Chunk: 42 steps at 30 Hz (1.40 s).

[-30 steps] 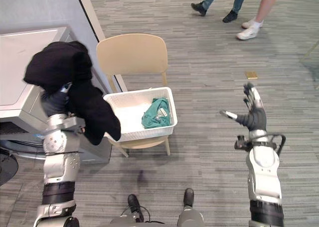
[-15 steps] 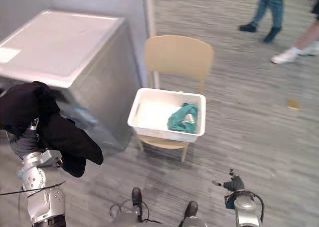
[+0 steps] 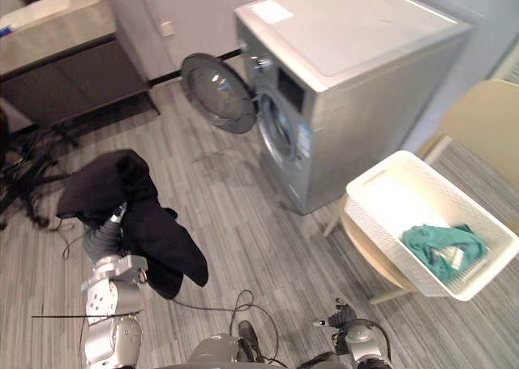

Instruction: Pick up the laundry basket with both hands and put the clothes into the washing machine.

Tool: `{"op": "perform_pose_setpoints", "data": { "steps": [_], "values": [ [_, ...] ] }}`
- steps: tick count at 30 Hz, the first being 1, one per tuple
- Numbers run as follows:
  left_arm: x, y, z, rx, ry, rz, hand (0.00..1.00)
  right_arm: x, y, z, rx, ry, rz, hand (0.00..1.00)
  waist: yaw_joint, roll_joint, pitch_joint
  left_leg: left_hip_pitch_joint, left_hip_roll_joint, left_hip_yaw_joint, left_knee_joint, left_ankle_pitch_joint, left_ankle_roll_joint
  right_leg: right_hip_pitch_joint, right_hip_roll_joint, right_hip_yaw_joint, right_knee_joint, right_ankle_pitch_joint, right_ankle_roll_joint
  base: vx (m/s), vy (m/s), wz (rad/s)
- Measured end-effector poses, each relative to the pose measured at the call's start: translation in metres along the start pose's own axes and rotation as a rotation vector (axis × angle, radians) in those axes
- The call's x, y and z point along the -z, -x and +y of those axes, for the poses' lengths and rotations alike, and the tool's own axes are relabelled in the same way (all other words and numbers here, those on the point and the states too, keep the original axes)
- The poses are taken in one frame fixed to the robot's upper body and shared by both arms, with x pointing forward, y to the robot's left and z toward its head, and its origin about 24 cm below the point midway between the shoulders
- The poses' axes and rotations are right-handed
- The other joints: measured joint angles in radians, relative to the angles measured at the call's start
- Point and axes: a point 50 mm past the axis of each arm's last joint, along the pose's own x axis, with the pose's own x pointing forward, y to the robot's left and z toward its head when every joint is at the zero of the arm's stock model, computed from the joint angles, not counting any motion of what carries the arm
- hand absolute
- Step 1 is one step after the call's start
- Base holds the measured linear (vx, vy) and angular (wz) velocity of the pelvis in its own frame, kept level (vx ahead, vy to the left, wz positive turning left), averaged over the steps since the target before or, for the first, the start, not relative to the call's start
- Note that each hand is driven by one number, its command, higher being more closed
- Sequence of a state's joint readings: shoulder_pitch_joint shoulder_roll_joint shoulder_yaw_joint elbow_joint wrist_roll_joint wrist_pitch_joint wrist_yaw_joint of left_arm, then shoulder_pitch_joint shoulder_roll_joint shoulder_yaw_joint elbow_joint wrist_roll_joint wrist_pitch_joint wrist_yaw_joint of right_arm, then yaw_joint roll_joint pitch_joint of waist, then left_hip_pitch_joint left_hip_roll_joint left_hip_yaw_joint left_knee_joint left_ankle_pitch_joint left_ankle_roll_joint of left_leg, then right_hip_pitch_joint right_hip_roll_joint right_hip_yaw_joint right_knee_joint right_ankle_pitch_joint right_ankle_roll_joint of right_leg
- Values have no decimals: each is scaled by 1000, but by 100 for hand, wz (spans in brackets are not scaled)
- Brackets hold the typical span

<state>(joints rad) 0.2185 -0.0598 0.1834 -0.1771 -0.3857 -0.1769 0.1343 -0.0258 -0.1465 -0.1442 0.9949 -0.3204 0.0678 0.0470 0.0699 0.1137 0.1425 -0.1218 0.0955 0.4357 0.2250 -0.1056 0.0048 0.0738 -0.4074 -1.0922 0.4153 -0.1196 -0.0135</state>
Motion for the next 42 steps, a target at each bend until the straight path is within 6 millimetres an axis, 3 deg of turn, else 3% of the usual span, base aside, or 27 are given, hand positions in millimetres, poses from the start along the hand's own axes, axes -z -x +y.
{"op": "perform_pose_setpoints", "data": {
  "steps": [2,3,5,6,9,10,11,12,14,17,19,20,22,23,24,27,29,30,32,33,34,35,36,37,38,40,42],
  "values": [
    [5,4,-2,14,-2,31,100,15,4,3,-4,-17,33,0,-6,-24,12,27,-83,-60,-3,-26,46,-21,-109,129,156,-43,-94,-20,295,114],
    [8,4,-4,24,-6,44,100,17,5,-1,13,-92,24,0,-21,-34,16,31,-130,-114,-4,-32,72,-103,-113,380,253,-92,-111,11,242,141],
    [16,4,-3,35,-26,79,100,9,5,0,20,-114,-21,0,-60,-43,31,51,-177,-202,-12,-36,99,-214,38,727,360,-162,-24,55,179,159],
    [21,5,-4,45,-30,100,100,7,5,1,19,-126,-29,0,-61,-55,39,72,-192,-226,-13,-40,104,-262,102,791,394,-186,-9,126,140,130],
    [25,7,-11,69,-23,123,100,4,6,6,12,-163,-46,0,-69,-68,46,107,-212,-251,-40,-49,111,-364,189,786,351,-193,7,137,90,73],
    [28,7,-14,83,-22,138,100,3,7,8,13,-177,-54,0,-83,-89,42,126,-211,-236,-13,-73,95,-395,207,765,237,-180,15,263,12,102],
    [29,7,-21,110,-16,138,100,5,8,6,25,-197,-59,0,-112,-81,44,96,-187,-237,52,-102,101,-405,213,753,197,-165,30,243,5,111],
    [32,5,-25,130,-15,150,100,11,9,8,28,-232,-44,0,-107,-89,54,106,-208,-243,67,-129,111,-436,210,751,135,-132,44,277,-9,63],
    [35,8,-31,150,-4,164,100,19,11,9,22,-233,-17,0,-100,-98,40,145,-220,-252,42,-160,109,-450,225,723,-16,-61,29,315,21,10],
    [39,11,-41,198,11,184,100,32,14,7,38,-271,20,0,-105,-85,22,231,-221,-269,-11,-194,93,-437,247,631,-13,-19,-10,494,7,2],
    [44,14,-44,204,18,208,100,39,15,5,49,-287,47,0,-114,-54,5,237,-175,-239,89,-214,55,-368,300,571,-39,-3,-43,688,-1,0],
    [45,14,-48,208,29,216,100,44,16,6,50,-298,66,0,-119,-49,8,172,-122,-188,322,-222,40,-313,325,565,-76,40,-118,741,13,-6],
    [47,16,-47,203,32,230,100,51,19,1,69,-297,81,0,-113,-12,5,90,16,-96,635,-141,9,-233,378,572,-106,21,-123,587,64,-38],
    [47,17,-40,186,25,239,100,53,20,1,81,-302,87,0,-98,-12,5,40,125,-12,833,-6,74,-164,414,624,-128,-7,-114,800,116,-103],
    [51,19,-35,172,16,258,100,55,21,4,82,-313,91,0,-83,-24,-8,-17,203,20,958,-37,112,-109,425,677,-151,-28,-98,772,104,-109],
    [55,19,-28,147,6,283,100,46,19,8,78,-306,65,0,-76,-56,-6,-151,226,-39,944,-102,101,-43,404,768,-215,-26,-82,516,140,-90],
    [59,20,-25,142,-4,303,100,40,17,12,59,-278,48,0,-54,-85,4,-222,195,-123,784,-137,57,-14,357,846,-240,-16,-61,484,268,-122],
    [60,21,-25,138,-5,312,100,34,16,13,51,-265,29,0,-50,-91,8,-256,156,-242,578,-135,37,1,321,900,-239,-22,-41,415,379,-117],
    [60,21,-24,131,-5,311,100,32,16,15,44,-243,14,0,-46,-93,10,-237,124,-395,321,-87,-27,2,280,962,-210,-52,41,383,477,-129],
    [61,23,-23,113,5,315,100,28,16,12,46,-223,-11,0,-41,-52,-2,-162,139,-548,70,2,-55,-12,281,1021,-178,-98,117,353,593,-166],
    [63,22,-12,78,-26,324,100,19,15,18,26,-213,-35,0,-40,-70,7,-124,152,-508,75,98,-184,-21,264,1079,-114,-150,202,373,641,-179],
    [60,20,-5,37,-33,312,100,14,16,34,-19,-201,-53,0,-34,-88,0,-113,146,-501,109,57,-226,-73,282,1105,-38,-158,185,306,457,-135],
    [58,21,-4,28,-33,302,100,13,17,44,-49,-187,-58,0,-29,-105,0,-113,130,-529,165,28,-219,-92,297,1115,3,-148,167,283,268,-122],
    [58,27,-5,24,-22,302,100,10,18,51,-65,-182,-72,0,-25,-129,-5,-117,73,-689,274,-44,-225,-103,285,1136,23,-166,162,258,211,-141],
    [62,33,-8,40,-20,324,100,6,17,53,-70,-182,-82,0,-27,-121,-6,-115,66,-683,343,-131,-215,-109,284,1191,17,-174,174,210,232,-143],
    [64,36,-12,73,-16,341,100,1,17,56,-83,-179,-95,0,-26,-120,-2,-115,77,-577,412,-218,-181,-161,272,1277,37,-179,183,43,369,-172],
    [65,37,-12,81,-18,349,100,-2,17,58,-97,-182,-106,0,-26,-144,-9,-77,93,-435,419,-247,-150,-238,232,1252,104,-137,155,-37,322,-194]
  ]
}}
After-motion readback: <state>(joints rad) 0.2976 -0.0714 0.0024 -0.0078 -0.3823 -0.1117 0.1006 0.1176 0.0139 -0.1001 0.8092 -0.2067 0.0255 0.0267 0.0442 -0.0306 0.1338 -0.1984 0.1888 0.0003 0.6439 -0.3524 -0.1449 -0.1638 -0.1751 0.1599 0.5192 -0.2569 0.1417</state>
